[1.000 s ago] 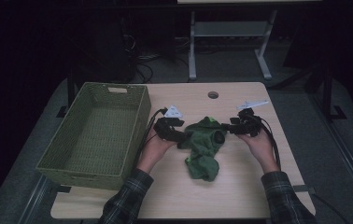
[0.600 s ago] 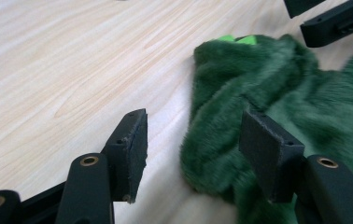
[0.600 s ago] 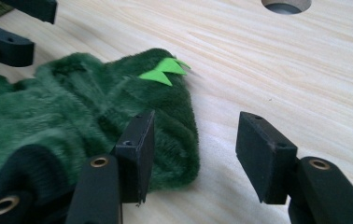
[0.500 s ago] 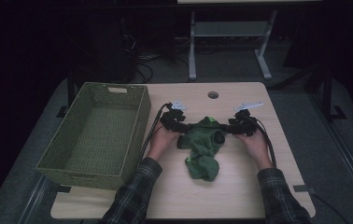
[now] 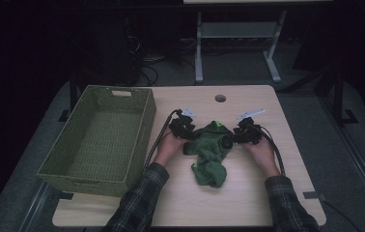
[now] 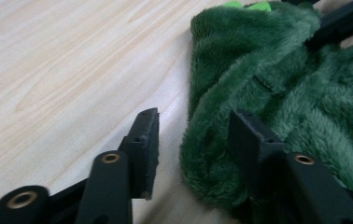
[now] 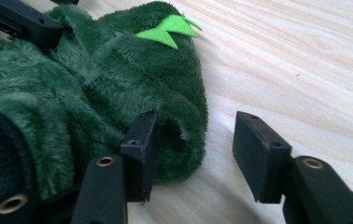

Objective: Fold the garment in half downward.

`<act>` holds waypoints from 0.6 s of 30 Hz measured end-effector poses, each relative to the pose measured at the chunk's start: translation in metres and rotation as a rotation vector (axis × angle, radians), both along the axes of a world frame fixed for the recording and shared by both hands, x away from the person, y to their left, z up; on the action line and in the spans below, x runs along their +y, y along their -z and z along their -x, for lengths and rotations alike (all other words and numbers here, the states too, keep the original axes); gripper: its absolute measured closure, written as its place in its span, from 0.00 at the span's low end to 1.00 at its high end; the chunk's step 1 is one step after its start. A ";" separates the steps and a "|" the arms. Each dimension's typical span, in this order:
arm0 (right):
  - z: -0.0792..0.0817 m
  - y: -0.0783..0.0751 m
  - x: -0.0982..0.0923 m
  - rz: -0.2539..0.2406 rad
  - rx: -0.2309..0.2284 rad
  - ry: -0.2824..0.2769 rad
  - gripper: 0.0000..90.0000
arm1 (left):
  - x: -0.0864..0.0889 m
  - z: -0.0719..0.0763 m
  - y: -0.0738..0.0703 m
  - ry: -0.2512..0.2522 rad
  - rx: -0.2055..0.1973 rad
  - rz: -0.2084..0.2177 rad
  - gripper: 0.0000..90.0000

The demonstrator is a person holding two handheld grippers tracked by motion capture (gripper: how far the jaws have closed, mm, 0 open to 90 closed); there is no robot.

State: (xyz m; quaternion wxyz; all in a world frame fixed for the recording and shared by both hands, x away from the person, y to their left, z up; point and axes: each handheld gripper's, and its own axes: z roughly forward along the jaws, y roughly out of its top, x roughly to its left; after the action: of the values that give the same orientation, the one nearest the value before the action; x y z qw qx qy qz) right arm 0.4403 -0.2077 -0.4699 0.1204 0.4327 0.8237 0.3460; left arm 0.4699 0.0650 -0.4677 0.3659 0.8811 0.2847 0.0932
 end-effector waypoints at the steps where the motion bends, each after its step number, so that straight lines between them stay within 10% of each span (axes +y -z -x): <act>1: 0.000 0.000 0.000 0.003 -0.005 -0.001 0.64 | -0.001 0.000 0.001 -0.002 0.007 0.002 0.62; 6: 0.000 0.000 0.006 0.014 -0.010 -0.006 0.94 | -0.004 0.002 0.000 0.024 -0.004 -0.024 0.85; 11: -0.001 -0.003 0.008 -0.003 0.003 0.017 0.96 | -0.005 0.003 -0.003 0.018 0.000 -0.037 0.96; 18: -0.004 -0.027 0.002 -0.077 -0.015 0.038 0.97 | 0.004 0.004 -0.031 -0.029 -0.042 0.078 0.97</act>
State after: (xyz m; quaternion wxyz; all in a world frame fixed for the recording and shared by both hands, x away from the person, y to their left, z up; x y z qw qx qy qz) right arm 0.4439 -0.2059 -0.4430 0.1162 0.4501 0.8005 0.3784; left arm 0.4659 0.0688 -0.4370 0.4046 0.8597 0.2933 0.1058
